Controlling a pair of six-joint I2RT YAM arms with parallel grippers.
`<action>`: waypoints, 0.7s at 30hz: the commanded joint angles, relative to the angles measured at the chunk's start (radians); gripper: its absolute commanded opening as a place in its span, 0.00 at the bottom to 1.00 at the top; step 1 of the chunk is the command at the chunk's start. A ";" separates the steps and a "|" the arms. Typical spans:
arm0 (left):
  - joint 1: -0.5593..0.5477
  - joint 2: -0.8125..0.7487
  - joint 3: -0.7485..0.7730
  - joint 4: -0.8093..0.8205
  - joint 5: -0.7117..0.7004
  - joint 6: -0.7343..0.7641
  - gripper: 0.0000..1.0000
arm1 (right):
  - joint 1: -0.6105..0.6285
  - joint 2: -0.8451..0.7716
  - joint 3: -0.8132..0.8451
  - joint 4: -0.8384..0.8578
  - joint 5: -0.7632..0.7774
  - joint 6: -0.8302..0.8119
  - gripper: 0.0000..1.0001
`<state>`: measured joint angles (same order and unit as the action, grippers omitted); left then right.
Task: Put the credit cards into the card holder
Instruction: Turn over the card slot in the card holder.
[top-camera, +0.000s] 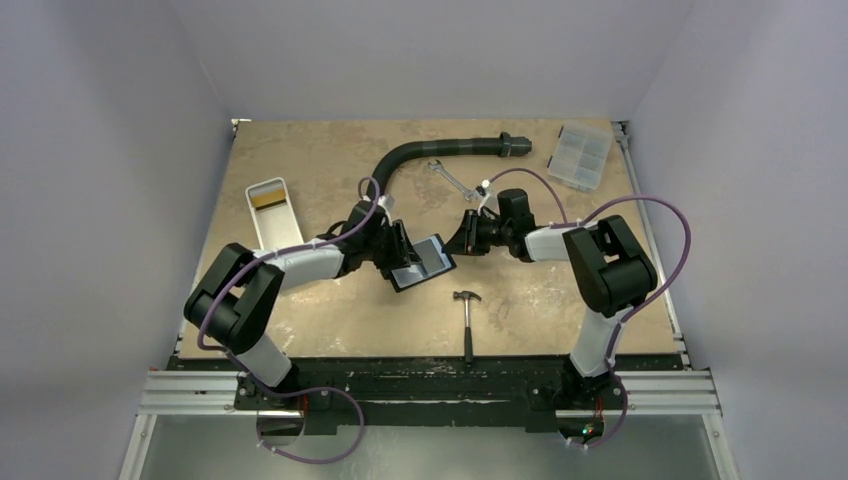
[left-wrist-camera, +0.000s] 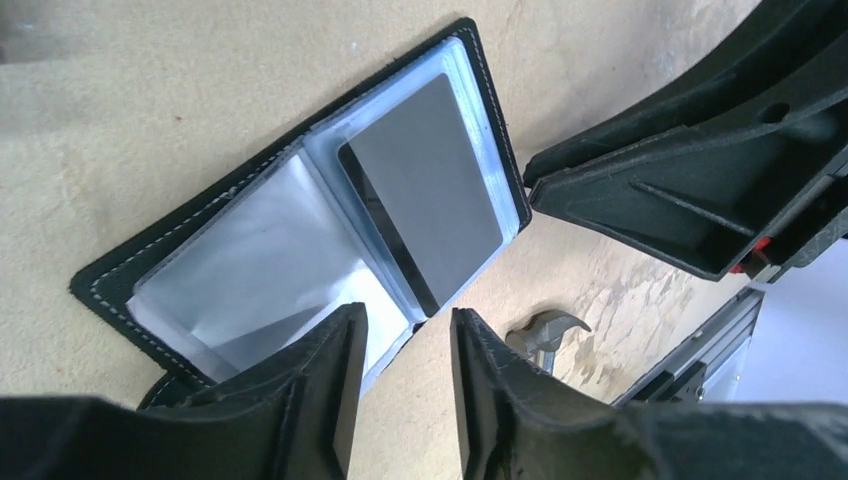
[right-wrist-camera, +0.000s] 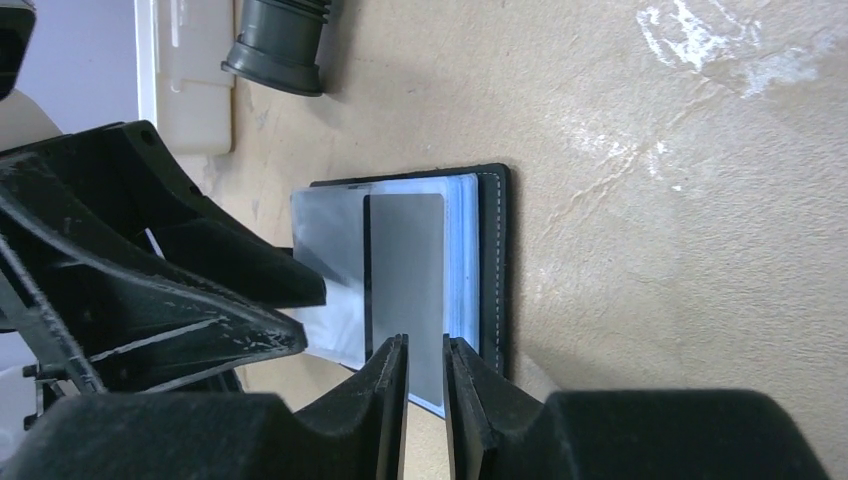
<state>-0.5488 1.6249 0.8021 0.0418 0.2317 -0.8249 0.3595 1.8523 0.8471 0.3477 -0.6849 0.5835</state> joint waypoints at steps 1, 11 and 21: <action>0.001 0.038 0.011 0.059 0.065 -0.004 0.34 | 0.001 -0.026 -0.005 0.049 -0.039 0.002 0.27; -0.003 0.132 0.017 0.117 0.064 -0.016 0.29 | 0.001 -0.001 -0.003 0.071 -0.045 0.013 0.37; -0.003 0.168 -0.009 0.122 0.031 -0.018 0.08 | 0.004 0.026 0.001 0.070 -0.041 0.015 0.38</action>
<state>-0.5499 1.7561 0.8059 0.1635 0.2939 -0.8509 0.3595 1.8664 0.8467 0.3824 -0.7033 0.5957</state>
